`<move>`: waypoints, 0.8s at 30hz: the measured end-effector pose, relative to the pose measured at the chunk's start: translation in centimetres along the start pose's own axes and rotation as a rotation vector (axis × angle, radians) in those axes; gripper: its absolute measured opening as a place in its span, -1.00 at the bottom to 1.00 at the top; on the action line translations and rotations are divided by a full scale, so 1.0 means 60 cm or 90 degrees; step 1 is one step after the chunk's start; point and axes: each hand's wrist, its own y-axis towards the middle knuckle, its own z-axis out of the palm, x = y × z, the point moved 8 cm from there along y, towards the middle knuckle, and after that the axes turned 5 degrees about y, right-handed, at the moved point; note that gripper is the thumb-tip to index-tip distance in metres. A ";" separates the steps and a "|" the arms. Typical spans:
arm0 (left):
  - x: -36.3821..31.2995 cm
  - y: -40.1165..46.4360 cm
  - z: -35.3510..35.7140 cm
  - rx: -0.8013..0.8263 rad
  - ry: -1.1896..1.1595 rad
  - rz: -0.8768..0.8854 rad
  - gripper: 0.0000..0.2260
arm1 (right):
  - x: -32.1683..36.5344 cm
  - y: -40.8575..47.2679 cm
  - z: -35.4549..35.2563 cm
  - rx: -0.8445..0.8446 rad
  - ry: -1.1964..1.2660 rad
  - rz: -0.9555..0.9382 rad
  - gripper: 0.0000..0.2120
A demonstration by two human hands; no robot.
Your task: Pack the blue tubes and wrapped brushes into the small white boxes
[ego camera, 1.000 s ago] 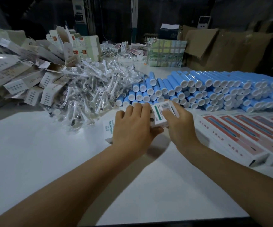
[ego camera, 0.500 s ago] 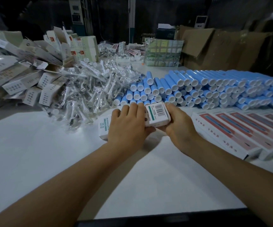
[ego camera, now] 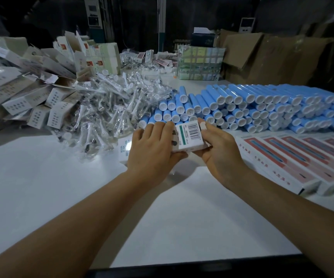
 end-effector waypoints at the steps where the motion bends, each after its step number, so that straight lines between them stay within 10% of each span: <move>1: -0.001 0.000 -0.001 -0.002 0.004 0.003 -0.38 | -0.001 0.000 0.000 0.001 0.004 0.005 -0.64; 16: -0.030 -0.002 -0.006 -0.023 0.018 0.059 -0.39 | -0.020 0.003 -0.019 -0.076 -0.015 -0.042 -0.72; 24: 0.004 0.008 -0.004 -0.011 -0.003 -0.040 -0.40 | -0.002 -0.002 -0.015 -0.077 -0.382 -0.146 -0.58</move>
